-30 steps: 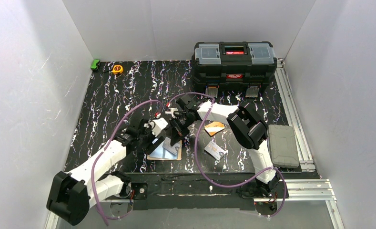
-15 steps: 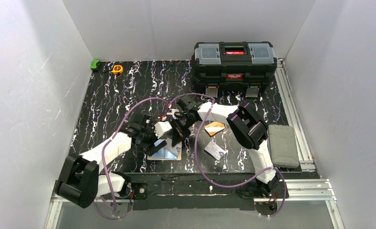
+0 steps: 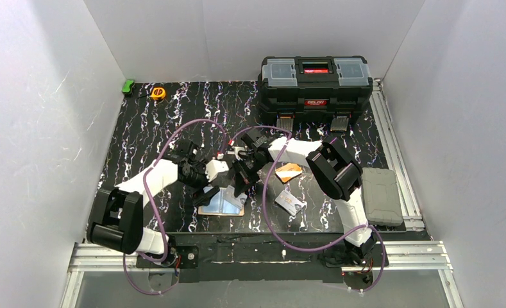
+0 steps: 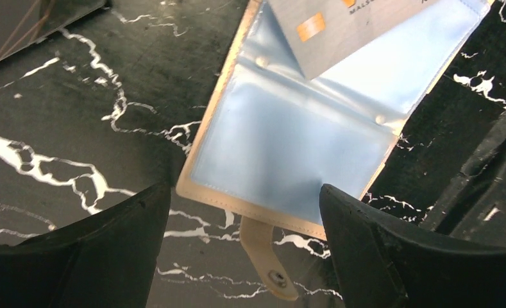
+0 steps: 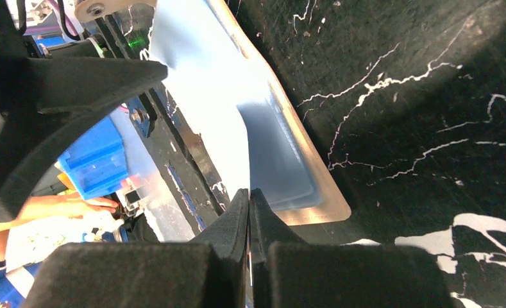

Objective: Put the credit cards into the card holder
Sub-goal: Turn over the credit card at the center of the board.

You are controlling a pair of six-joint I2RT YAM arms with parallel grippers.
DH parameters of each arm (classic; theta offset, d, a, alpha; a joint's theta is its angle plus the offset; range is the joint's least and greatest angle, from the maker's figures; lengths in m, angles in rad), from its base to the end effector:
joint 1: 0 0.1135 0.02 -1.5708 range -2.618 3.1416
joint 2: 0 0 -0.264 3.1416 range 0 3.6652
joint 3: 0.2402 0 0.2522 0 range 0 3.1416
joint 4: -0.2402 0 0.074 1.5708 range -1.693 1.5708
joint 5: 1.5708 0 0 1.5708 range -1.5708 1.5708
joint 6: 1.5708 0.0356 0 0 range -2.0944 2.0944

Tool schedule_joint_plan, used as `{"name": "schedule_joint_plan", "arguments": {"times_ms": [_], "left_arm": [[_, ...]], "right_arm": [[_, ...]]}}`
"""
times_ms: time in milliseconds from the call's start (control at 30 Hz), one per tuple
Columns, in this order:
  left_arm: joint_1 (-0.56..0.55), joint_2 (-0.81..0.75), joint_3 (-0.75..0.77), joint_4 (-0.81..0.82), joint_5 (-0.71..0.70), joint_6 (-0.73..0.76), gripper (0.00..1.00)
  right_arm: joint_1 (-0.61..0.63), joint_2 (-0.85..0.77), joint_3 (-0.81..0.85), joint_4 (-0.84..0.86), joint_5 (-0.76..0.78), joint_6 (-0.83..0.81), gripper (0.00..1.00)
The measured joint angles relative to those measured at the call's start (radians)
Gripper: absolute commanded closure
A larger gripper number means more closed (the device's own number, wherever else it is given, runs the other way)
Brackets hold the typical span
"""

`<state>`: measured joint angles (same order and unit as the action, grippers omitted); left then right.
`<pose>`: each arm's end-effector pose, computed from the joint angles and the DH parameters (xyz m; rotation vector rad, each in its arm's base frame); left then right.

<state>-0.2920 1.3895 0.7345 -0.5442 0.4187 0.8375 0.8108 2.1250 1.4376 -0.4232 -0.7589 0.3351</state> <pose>0.2275 -0.0835 0.1723 1.5055 2.1787 -0.4074 0.2789 0.3290 0.1395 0.9172 -2.6691 -1.2984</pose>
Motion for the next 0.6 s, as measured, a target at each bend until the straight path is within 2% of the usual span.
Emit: {"name": "schedule_joint_plan", "arguments": {"times_ms": [267, 600], "left_arm": [[0.040, 0.012, 0.106, -0.103, -0.003, -0.116, 0.17], [0.041, 0.180, 0.187, -0.138, -0.006, -0.218, 0.15]], "right_arm": [[-0.002, -0.016, -0.008, -0.002, 0.012, -0.007, 0.99], [0.002, -0.021, -0.007, -0.003, 0.029, -0.017, 0.99]]}}
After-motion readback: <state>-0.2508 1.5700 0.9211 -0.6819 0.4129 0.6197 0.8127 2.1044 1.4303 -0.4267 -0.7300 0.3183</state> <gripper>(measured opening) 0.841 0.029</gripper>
